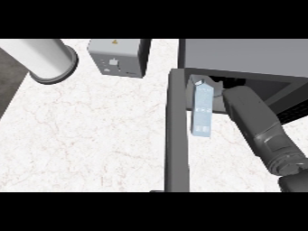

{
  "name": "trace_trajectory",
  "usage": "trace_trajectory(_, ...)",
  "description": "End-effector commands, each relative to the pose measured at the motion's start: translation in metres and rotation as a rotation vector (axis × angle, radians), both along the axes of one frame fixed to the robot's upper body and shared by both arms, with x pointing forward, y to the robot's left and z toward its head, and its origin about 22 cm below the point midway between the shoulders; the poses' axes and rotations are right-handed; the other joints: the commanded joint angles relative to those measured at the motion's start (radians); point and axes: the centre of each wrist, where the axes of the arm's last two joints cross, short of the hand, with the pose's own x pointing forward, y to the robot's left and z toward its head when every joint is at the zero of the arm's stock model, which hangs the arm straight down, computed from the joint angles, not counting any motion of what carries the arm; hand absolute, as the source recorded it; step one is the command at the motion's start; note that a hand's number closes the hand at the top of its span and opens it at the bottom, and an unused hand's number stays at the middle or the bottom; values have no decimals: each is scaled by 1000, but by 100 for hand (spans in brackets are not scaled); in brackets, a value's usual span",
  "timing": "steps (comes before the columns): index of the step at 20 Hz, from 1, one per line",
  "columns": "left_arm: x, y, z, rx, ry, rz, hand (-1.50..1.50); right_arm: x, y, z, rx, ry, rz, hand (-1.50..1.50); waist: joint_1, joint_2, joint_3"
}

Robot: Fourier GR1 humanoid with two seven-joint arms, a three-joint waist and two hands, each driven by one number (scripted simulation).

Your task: Pick up the milk, place it into the microwave and close the microwave

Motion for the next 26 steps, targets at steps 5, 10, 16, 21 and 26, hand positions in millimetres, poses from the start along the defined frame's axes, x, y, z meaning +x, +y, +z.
trace_trajectory(5, 15, -9, 0, 0, 3, 0, -150, -10, -37, -14, -45, 32, -70, 150, 4, 9, 2)
trace_trajectory(10, 20, -3, -2, 3, 4, -21, -150, -10, -57, -11, -82, 63, -127, 150, 17, 14, 1)
trace_trajectory(16, 26, -8, -9, -12, 12, -30, -150, -14, -50, -19, -137, 85, -57, -150, 29, 19, 2)
trace_trajectory(21, 34, -6, -7, 7, 13, -32, -150, -12, -35, -18, -144, 35, -93, -150, 33, 23, 4)
trace_trajectory(26, 31, -7, -11, 2, 32, -35, -150, -10, -14, -18, -151, 30, -89, -150, 44, 17, 3)
